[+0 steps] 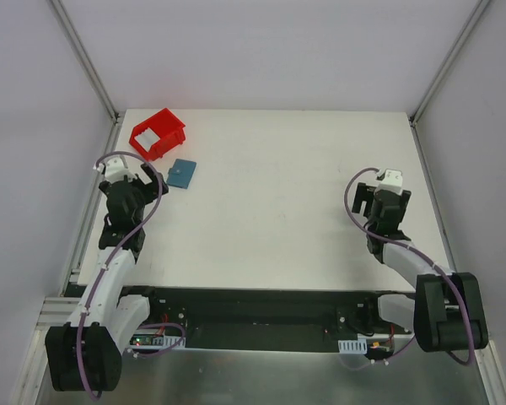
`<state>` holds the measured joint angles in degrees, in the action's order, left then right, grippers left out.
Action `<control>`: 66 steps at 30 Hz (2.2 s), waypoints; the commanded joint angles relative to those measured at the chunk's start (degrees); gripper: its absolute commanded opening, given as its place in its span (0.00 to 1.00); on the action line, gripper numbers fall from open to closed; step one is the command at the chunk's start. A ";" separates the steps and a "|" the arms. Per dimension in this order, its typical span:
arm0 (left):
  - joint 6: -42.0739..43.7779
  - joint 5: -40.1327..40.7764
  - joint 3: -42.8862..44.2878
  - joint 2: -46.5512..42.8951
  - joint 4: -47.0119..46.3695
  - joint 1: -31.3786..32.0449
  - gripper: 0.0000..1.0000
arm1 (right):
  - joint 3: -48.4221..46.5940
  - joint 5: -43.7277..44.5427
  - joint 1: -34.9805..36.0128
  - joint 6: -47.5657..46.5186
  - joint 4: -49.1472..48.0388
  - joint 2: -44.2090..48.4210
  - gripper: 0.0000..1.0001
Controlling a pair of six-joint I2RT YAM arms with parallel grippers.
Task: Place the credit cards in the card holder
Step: Move the card holder to the center of the board.
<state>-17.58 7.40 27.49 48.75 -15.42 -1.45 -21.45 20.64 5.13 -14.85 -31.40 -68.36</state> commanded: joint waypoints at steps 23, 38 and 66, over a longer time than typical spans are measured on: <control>-6.87 -3.03 12.41 10.20 12.43 11.45 0.99 | -19.94 -29.87 1.12 18.19 43.17 7.10 0.96; 3.78 0.86 42.46 47.90 19.54 13.06 0.99 | -19.16 -35.32 1.29 21.27 45.46 5.25 0.96; -1.05 -11.36 43.10 60.42 33.62 12.60 0.91 | -15.55 -40.24 1.38 23.73 46.34 1.56 0.97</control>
<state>-17.39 -2.26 76.49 112.01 11.81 6.02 -37.34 -18.13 6.22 7.79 15.35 -66.17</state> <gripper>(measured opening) 0.916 0.971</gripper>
